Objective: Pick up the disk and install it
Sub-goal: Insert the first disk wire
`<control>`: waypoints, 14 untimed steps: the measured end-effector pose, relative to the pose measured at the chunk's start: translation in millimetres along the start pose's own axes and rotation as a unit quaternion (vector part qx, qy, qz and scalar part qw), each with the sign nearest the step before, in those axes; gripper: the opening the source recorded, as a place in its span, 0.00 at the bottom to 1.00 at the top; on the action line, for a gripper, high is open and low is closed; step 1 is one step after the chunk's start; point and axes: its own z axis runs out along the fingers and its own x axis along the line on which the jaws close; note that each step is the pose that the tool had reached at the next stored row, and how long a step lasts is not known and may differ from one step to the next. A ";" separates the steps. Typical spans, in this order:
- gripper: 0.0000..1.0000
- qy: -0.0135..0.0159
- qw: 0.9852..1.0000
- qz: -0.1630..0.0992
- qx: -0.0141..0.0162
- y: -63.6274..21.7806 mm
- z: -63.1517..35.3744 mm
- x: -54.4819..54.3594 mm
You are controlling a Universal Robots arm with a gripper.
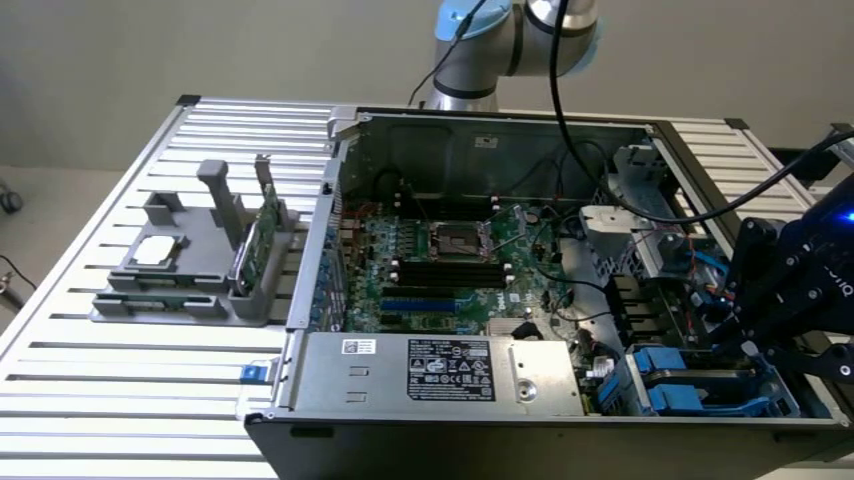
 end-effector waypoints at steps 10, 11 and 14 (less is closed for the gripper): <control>0.17 0.000 1.000 0.003 0.000 0.1 0.8 0.0; 0.17 0.000 1.000 0.003 0.000 0.1 1.0 0.0; 0.17 0.000 1.000 0.003 0.000 0.1 1.2 0.0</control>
